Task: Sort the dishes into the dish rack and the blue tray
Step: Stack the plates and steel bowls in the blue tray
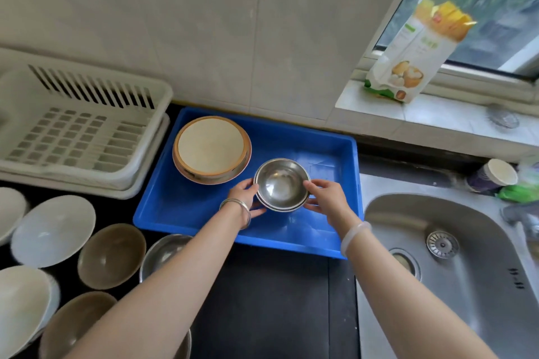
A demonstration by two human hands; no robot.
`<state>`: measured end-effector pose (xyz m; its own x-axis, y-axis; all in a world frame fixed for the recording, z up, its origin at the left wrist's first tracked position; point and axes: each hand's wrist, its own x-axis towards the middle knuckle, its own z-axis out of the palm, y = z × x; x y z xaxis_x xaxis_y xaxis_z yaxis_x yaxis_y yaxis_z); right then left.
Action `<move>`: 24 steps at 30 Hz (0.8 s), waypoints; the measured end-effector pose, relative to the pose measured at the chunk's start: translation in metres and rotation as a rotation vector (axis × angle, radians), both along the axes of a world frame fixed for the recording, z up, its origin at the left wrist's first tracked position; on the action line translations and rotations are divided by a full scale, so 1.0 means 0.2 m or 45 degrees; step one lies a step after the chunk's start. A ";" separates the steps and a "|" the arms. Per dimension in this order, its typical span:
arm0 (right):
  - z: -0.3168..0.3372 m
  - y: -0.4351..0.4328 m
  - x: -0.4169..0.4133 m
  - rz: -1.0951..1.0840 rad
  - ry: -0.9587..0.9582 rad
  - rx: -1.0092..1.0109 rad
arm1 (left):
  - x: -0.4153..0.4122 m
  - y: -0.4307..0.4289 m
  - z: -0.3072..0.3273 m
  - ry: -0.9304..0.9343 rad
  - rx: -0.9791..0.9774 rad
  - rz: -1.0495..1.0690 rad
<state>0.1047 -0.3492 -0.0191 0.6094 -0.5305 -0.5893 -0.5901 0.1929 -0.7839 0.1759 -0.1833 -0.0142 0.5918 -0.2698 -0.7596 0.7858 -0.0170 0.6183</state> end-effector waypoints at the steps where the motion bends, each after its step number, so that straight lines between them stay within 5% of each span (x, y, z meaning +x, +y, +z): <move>1: -0.02 -0.01 0.01 -0.004 0.007 0.008 | 0.01 -0.02 -0.02 0.007 0.002 0.012; 17: -0.17 -0.09 0.22 -0.122 -0.051 0.107 | 0.10 -0.15 -0.22 -0.015 -0.169 0.414; 24: -0.20 -0.08 0.31 -0.191 -0.131 0.126 | 0.12 -0.21 -0.22 -0.141 -0.242 0.353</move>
